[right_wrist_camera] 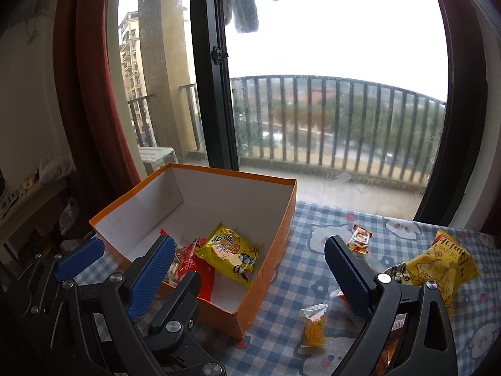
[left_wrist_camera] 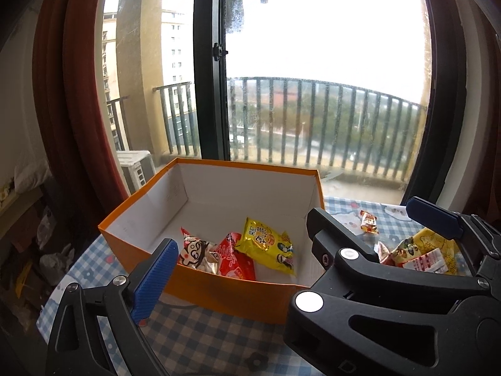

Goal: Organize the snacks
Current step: 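Withdraw both tools from the box back toward the snack pile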

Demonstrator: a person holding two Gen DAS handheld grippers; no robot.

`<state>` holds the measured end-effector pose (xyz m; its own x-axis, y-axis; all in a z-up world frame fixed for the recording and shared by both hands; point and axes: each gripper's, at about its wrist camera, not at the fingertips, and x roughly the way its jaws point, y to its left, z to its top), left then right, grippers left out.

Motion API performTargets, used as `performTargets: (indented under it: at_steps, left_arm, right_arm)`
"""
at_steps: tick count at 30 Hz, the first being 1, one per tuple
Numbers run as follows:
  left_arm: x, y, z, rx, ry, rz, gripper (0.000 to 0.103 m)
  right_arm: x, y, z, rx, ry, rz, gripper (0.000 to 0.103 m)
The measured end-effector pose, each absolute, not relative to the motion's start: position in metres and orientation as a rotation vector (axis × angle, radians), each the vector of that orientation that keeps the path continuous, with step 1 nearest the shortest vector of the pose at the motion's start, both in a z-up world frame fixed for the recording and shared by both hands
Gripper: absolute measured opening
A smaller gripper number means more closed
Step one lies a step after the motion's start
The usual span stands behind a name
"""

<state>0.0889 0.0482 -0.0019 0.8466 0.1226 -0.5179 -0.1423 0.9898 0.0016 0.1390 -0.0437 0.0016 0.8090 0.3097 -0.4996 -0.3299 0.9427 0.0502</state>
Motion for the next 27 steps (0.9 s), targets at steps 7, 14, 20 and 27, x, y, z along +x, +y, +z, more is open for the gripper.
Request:
performTargets:
  at_steps: [7,14,20,27]
  left_arm:
    - [0.071,0.02,0.001,-0.013,0.509,0.095,0.102]
    - [0.058,-0.007,-0.003,-0.006,0.505,0.031,0.102]
    - [0.045,-0.031,-0.009,0.004,0.493,0.0,0.102]
    - [0.033,-0.05,-0.019,-0.012,0.482,-0.038,0.102]
  right_arm:
    - [0.113,-0.073,0.007,-0.026,0.493,0.312,0.101]
    - [0.095,-0.103,0.004,-0.03,0.481,0.261,0.103]
    - [0.076,-0.13,-0.004,-0.017,0.477,0.227,0.103]
    - [0.059,-0.152,-0.013,-0.042,0.467,0.182,0.103]
